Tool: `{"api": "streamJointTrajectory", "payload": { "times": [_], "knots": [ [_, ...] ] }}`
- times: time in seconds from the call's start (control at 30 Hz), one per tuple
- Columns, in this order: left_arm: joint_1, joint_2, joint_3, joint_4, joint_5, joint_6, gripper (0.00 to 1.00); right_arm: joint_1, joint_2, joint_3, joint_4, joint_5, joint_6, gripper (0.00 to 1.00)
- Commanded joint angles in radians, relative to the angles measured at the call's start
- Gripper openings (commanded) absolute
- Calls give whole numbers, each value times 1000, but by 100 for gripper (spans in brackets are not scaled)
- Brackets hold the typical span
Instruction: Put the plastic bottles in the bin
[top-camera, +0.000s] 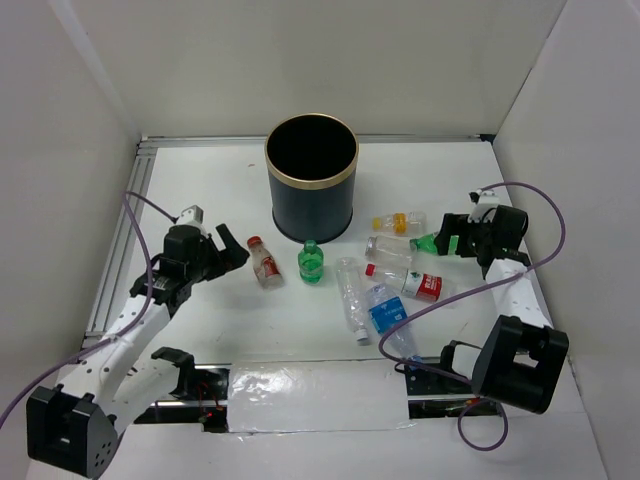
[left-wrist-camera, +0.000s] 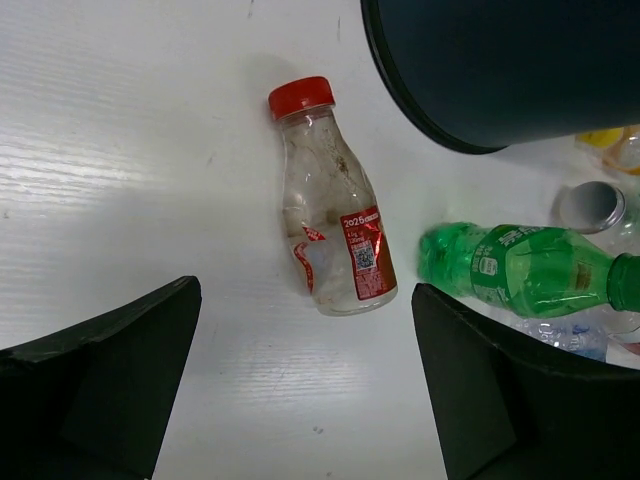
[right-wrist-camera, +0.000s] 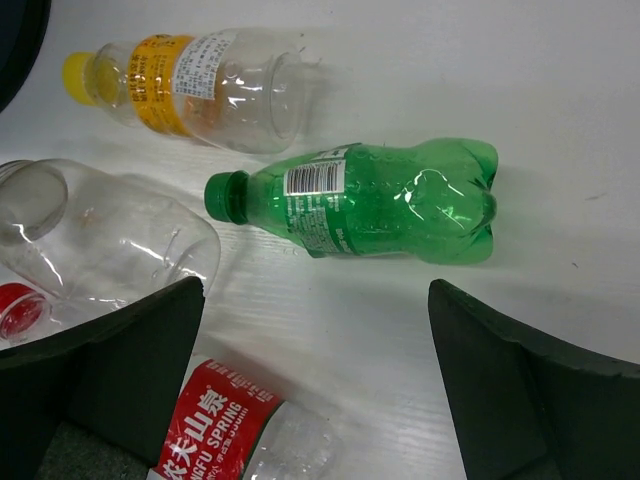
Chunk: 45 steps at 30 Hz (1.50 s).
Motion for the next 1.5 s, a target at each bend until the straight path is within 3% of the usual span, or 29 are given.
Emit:
{"api": "streamJointTrajectory", "payload": {
  "times": [0.0,0.23,0.47,0.5,0.53,0.57,0.6,0.63,0.67,0.7,0.73,0.77,0.8,0.87,1.13,1.2,1.23,1.27,1.37,1.4,1.47],
  "knots": [
    [-13,34,3,81,56,-30,100,-18,4,51,-19,-29,-16,100],
    [-41,87,-7,133,66,-59,100,-28,-48,28,-50,-164,-128,100],
    [-59,137,-7,154,43,-91,100,-28,-26,48,-97,-182,-183,99],
    [-70,147,13,131,31,-91,94,-28,-26,48,-97,-199,-183,88],
    [-70,160,22,121,5,-105,90,-28,-17,48,-97,-199,-194,41],
    [-70,169,32,112,-9,-105,84,-28,-17,48,-107,-226,-194,21],
    [-80,187,45,112,-22,-117,75,-28,-17,39,-107,-248,-194,12],
    [-80,196,46,103,-48,-117,55,-28,-17,39,-107,-260,-194,12],
    [-91,206,55,103,-57,-128,54,-28,-17,39,-107,-260,-194,17],
    [-91,233,55,103,-57,-128,57,-28,-17,39,-107,-277,-204,50],
    [-91,253,65,103,-66,-128,65,-28,-17,39,-116,-277,-204,66],
    [-103,275,66,124,-66,-128,89,-28,-17,39,-116,-286,-204,78],
    [-114,296,75,137,-66,-128,99,-28,-8,39,-116,-287,-204,93],
    [-126,371,88,161,-66,-119,99,-28,-8,39,-116,-287,-214,100],
    [-195,667,225,192,-109,-109,99,-28,1,39,-125,-325,-232,100],
    [-211,738,260,157,-146,-109,84,-28,1,39,-125,-334,-244,100],
    [-226,752,286,122,-157,-120,70,-28,10,39,-136,-346,-253,97],
    [-235,752,286,111,-169,-120,39,-28,11,39,-149,-369,-275,91],
    [-257,708,260,97,-189,-110,2,-28,11,39,-199,-427,-357,74],
    [-257,675,248,82,-198,-99,0,-28,11,39,-218,-479,-388,60],
    [-294,542,228,59,-212,-77,0,-28,20,39,-275,-532,-445,50]
  ]
}}
